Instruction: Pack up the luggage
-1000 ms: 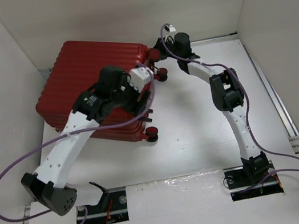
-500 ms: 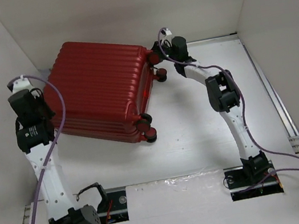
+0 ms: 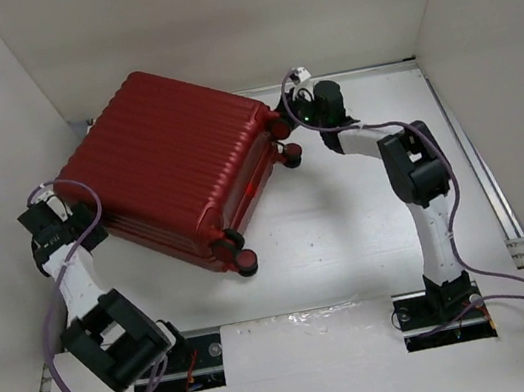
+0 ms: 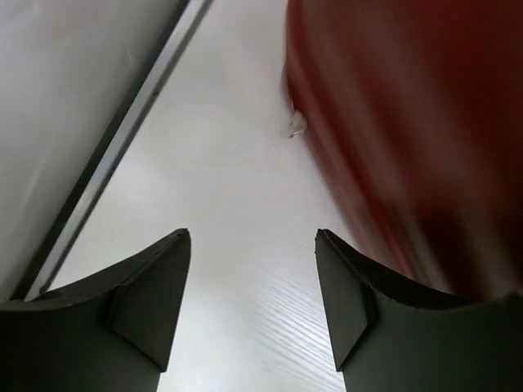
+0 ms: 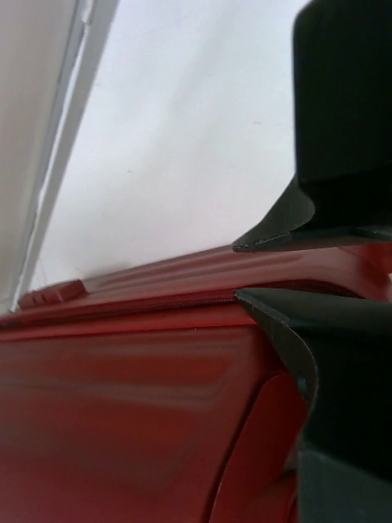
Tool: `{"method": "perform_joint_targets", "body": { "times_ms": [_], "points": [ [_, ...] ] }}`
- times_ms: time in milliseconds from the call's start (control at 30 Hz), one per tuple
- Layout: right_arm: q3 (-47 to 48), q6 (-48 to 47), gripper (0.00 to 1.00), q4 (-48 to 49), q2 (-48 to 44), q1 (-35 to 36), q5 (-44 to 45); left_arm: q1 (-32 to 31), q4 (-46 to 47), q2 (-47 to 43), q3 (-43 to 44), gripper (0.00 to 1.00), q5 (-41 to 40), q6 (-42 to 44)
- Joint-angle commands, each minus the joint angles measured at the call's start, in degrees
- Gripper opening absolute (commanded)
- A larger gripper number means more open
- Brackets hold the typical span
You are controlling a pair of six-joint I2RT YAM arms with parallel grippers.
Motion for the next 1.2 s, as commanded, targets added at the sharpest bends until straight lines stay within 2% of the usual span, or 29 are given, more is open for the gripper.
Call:
{"method": "perform_joint_targets", "body": {
  "times_ms": [0,167,233,367,467,567,633,733,767,833,867,900,933,967,1000,1033,1100,1167],
  "points": [
    [-7.4,-3.3,0.31,1.7,-7.7,7.9,-12.3,-3.6,8.8,4.2,-1.7,0.59,10.2,6.4],
    [-25.8,-9.4,0.31,2.4,-22.2,10.1,-8.3,-12.9,11.0,11.8,2.9,0.6,12.4,14.1],
    [-31.0,-10.9,0.3,2.4,-27.2,12.2,-3.7,-16.9,11.0,15.5,4.9,0.6,12.4,16.3],
    [-43.3,-11.4,0.3,1.8,-40.0,17.3,5.6,-18.4,11.0,19.1,10.2,0.6,15.3,17.7],
    [-47.0,-8.1,0.3,0.3,-44.8,20.1,11.5,-17.8,8.2,19.1,13.9,0.61,16.6,16.8],
    [-51.0,-5.5,0.3,-2.5,-51.4,22.7,18.3,-15.6,7.6,15.1,14.6,0.64,17.7,15.6],
    [-52.7,-3.4,0.31,-8.3,-56.4,23.3,22.6,-14.8,8.1,10.1,15.1,0.66,16.0,16.4],
    [-57.0,0.3,0.35,-13.9,-63.9,23.3,29.9,-14.8,8.8,4.5,16.4,0.67,16.0,24.3],
    [-58.2,1.5,0.4,-14.7,-65.9,23.3,31.2,-14.8,9.8,1.3,17.5,0.69,18.5,26.8],
    [-61.0,4.4,0.45,-18.2,-71.9,23.8,34.0,-15.5,7.0,0.4,20.6,0.7,22.7,36.4],
    [-61.7,5.2,0.47,-19.4,-73.9,23.8,34.7,-16.5,1.1,0.4,24.8,0.7,27.8,40.8],
    [-63.3,6.7,0.51,-21.2,-77.6,24.3,35.3,-19.0,-3.5,0.4,26.8,0.73,31.5,54.2],
    [-63.3,6.8,0.53,-22.0,-77.7,25.1,35.9,-20.6,-9.2,0.4,28.7,0.75,35.2,54.3],
    [-64.7,8.0,0.55,-22.9,-80.8,25.1,35.9,-22.4,-15.1,0.4,31.3,0.78,38.1,71.1],
    [-65.4,8.9,0.57,-23.5,-82.1,25.9,37.0,-26.7,-24.2,-0.5,31.3,0.83,42.1,78.3],
    [-66.1,9.5,0.57,-24.3,-83.3,27.1,37.6,-29.2,-27.5,-1.3,31.3,0.92,43.7,84.5],
    [-67.1,11.7,0.59,-26.3,-86.0,28.6,39.0,-34.1,-32.2,-4.1,28.1,1.0,46.6,97.0],
    [-68.8,13.1,0.6,-26.4,-86.7,30.8,40.3,-43.2,-31.2,-5.6,25.8,1.0,45.7,98.1]
  ]
}}
